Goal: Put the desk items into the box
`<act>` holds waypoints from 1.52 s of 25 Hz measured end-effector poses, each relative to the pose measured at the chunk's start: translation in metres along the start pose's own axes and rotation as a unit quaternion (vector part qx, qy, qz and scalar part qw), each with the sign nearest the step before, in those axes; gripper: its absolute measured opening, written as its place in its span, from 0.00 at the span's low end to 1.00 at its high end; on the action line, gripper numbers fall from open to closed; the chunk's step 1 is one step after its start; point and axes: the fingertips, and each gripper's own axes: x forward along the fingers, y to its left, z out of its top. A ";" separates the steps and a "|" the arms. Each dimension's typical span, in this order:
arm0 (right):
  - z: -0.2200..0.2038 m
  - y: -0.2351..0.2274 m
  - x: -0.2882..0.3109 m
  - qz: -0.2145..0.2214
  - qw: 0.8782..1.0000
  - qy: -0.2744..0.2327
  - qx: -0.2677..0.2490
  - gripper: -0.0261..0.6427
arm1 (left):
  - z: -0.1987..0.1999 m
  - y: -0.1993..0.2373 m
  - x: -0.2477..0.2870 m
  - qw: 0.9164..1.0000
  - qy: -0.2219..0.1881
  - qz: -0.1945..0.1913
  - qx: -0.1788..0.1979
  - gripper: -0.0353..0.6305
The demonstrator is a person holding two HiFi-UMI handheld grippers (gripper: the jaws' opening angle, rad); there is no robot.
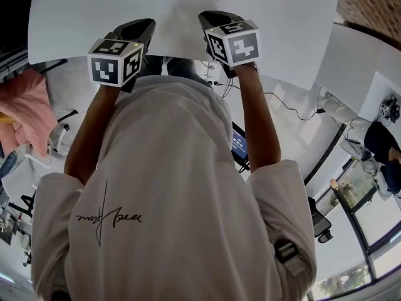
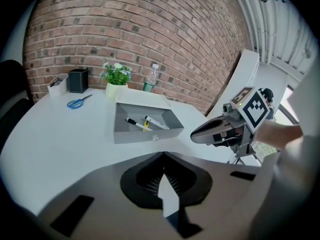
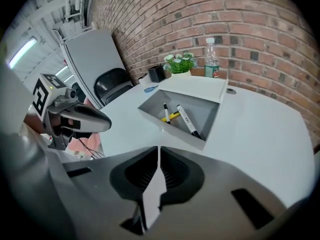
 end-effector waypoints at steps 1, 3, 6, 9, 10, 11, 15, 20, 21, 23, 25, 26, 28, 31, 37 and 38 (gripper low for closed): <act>-0.002 0.000 -0.002 0.000 1.000 -0.004 0.004 0.10 | 0.000 -0.003 0.001 1.000 0.001 -0.001 0.003 0.06; -0.005 -0.003 -0.007 -0.004 1.000 -0.015 0.014 0.09 | 0.000 -0.008 0.003 1.000 0.004 -0.003 0.010 0.06; -0.010 -0.007 -0.015 -0.014 0.999 -0.034 0.031 0.08 | 0.000 -0.016 0.005 1.000 0.005 -0.009 0.010 0.06; -0.018 -0.007 -0.023 -0.016 0.998 -0.040 0.040 0.08 | 0.002 -0.024 0.007 1.000 0.003 -0.015 0.009 0.06; -0.021 -0.007 -0.026 -0.017 0.998 -0.041 0.041 0.08 | 0.002 -0.026 0.008 1.000 0.003 -0.016 0.012 0.06; -0.024 -0.007 -0.028 -0.019 0.998 -0.043 0.043 0.08 | 0.001 -0.029 0.008 1.000 0.004 -0.017 0.015 0.06; -0.031 -0.005 -0.033 -0.022 0.997 -0.053 0.052 0.08 | -0.003 -0.033 0.009 1.000 0.008 -0.020 0.022 0.06; -0.041 -0.001 -0.041 -0.015 0.997 -0.055 0.053 0.08 | -0.009 -0.041 0.009 1.000 0.008 -0.018 0.023 0.06; -0.043 0.000 -0.042 -0.015 0.997 -0.055 0.054 0.08 | -0.011 -0.042 0.008 1.000 0.008 -0.018 0.024 0.06; -0.042 0.003 -0.044 -0.013 0.997 -0.062 0.054 0.08 | -0.013 -0.042 0.006 0.999 0.008 -0.016 0.026 0.06; -0.040 0.006 -0.047 -0.009 0.996 -0.069 0.052 0.08 | -0.013 -0.042 0.004 1.000 0.007 -0.014 0.027 0.06; -0.040 0.007 -0.047 -0.007 0.996 -0.070 0.051 0.08 | -0.014 -0.042 0.003 1.000 0.007 -0.013 0.027 0.06; -0.040 0.008 -0.048 -0.005 0.996 -0.071 0.048 0.08 | -0.014 -0.042 0.003 1.000 0.006 -0.012 0.028 0.06; -0.041 0.007 -0.050 -0.002 0.996 -0.071 0.047 0.08 | -0.011 -0.044 0.004 1.000 0.001 -0.009 0.029 0.06; -0.041 0.010 -0.055 0.001 0.996 -0.074 0.048 0.08 | -0.005 -0.044 -0.001 1.000 -0.009 -0.011 0.025 0.06; -0.041 0.011 -0.055 0.002 0.996 -0.074 0.049 0.08 | -0.004 -0.044 -0.002 1.000 -0.011 -0.012 0.024 0.06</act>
